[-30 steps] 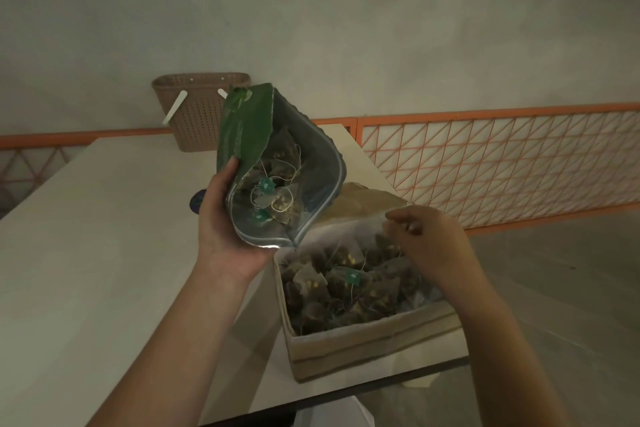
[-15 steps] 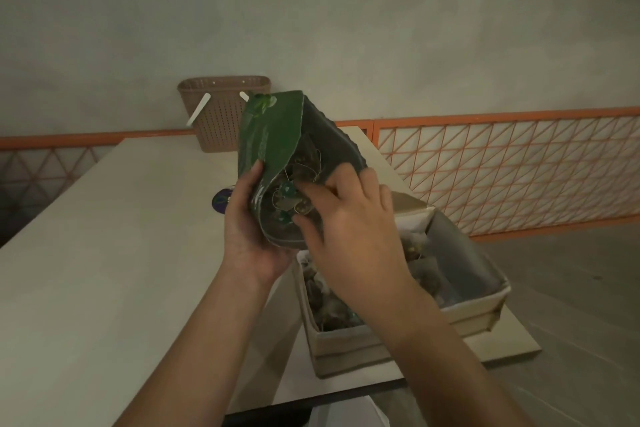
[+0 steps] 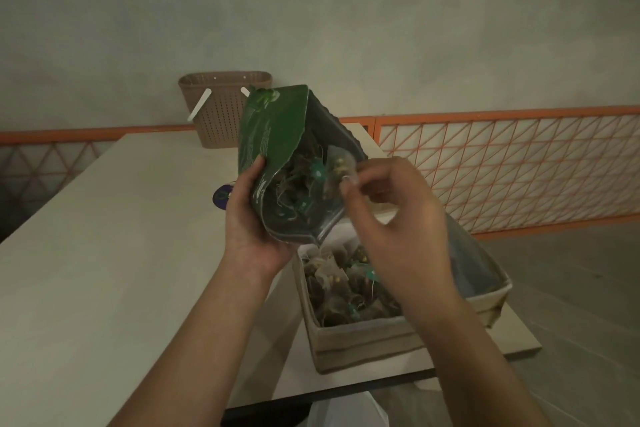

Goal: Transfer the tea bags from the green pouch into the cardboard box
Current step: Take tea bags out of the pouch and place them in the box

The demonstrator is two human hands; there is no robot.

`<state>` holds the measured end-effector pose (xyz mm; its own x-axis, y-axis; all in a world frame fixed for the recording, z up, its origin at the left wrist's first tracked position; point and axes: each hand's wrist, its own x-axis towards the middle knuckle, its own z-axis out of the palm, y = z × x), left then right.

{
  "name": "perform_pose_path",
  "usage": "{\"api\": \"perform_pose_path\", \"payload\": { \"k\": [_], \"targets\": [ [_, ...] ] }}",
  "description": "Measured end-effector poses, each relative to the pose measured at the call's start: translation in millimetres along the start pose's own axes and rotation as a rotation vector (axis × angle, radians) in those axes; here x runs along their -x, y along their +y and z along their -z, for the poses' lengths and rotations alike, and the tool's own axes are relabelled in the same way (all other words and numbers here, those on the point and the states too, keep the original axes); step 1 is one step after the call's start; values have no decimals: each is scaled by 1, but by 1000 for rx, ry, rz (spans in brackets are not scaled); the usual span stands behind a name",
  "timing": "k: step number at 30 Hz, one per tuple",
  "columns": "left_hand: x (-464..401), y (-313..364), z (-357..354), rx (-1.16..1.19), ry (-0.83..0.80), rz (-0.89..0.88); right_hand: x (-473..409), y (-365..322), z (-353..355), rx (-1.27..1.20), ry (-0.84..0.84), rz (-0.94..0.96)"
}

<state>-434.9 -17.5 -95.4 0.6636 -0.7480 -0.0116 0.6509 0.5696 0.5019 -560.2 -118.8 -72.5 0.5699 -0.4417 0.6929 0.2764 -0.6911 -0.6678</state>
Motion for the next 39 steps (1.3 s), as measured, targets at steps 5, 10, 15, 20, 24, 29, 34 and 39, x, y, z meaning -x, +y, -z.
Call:
{"api": "perform_pose_path", "payload": {
  "k": [5, 10, 15, 20, 24, 29, 34, 39],
  "targets": [
    [-6, 0, 5, 28, -9, -5, 0, 0, 25, -370, 7, -221],
    [-8, -3, 5, 24, 3, -17, 3, 6, 37, -549, 61, -311],
    [-7, -4, 2, 31, -15, -17, 7, 15, 38, -522, 62, -387],
    [-6, -4, 1, 38, -5, -8, 14, 22, 30, -335, -58, -426],
    [-5, -4, -1, 57, 7, -17, 16, 30, 25, -104, -162, -374],
    [-5, -1, -1, 51, -8, -30, 18, 37, 24, 66, -211, -334],
    [-4, -1, 1, 64, -13, -27, 18, 43, 25, 130, -265, -335],
    [-5, 1, 4, 71, -6, -20, 17, 47, 29, 230, -274, -292]
  ]
}}
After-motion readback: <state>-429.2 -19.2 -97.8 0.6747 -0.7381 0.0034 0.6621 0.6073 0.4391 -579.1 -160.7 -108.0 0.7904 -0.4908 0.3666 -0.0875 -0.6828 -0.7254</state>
